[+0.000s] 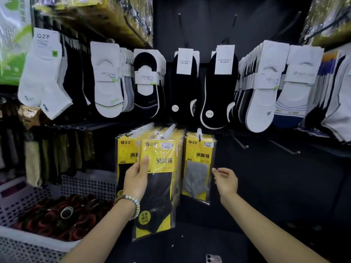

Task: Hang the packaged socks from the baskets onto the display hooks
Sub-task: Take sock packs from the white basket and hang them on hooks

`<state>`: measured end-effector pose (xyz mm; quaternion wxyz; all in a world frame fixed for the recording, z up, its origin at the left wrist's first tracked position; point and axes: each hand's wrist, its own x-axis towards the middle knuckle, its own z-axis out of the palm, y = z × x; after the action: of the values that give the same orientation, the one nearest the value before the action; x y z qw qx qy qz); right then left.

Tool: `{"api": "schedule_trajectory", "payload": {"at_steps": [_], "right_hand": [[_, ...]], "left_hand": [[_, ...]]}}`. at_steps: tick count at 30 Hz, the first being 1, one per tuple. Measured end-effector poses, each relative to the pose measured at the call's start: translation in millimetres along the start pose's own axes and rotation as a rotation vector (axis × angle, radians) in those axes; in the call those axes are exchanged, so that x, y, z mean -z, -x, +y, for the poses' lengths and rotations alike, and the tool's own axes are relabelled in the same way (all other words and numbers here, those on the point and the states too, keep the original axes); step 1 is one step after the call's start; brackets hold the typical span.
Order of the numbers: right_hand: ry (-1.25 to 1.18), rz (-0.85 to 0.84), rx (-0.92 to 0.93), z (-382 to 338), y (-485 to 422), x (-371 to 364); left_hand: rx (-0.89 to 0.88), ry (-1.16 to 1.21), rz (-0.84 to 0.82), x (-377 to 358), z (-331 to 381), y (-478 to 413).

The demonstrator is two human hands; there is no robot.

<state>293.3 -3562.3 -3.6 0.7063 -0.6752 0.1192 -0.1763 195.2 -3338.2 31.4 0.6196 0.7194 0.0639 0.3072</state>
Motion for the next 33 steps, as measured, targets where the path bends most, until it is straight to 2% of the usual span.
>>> {"api": "schedule_trajectory", "payload": {"at_steps": [5,8,10,15,18,21,28,33], "right_hand": [[-0.084,-0.323,0.094,-29.5,47.8,3.8],[-0.128,-0.512,0.078,-42.0,72.8,7.0],[-0.142,-0.563,0.052,-43.3,82.4,10.6],[-0.167,-0.471,0.027,-39.5,82.4,27.4],[-0.156,-0.335,0.084,-38.3,74.1,38.5],[-0.135,-0.260,0.139,-43.1,63.7,43.2],[0.021,-0.264,0.294,-51.7,44.1,21.0],[0.018,-0.223,0.241,-40.4,26.2,1.3]], "left_hand": [[-0.025,-0.045,-0.100,-17.9,7.0,16.9],[0.001,-0.033,-0.166,-34.2,8.8,25.6],[0.042,0.010,-0.207,-44.2,9.8,30.8],[0.111,0.061,-0.300,-58.0,7.8,40.3],[0.223,0.122,-0.435,-63.2,13.4,45.1],[0.217,0.165,-0.512,-69.4,17.6,45.4],[0.192,0.203,-0.442,-73.9,9.0,40.9],[0.190,0.170,-0.380,-80.9,-4.4,28.7]]}}
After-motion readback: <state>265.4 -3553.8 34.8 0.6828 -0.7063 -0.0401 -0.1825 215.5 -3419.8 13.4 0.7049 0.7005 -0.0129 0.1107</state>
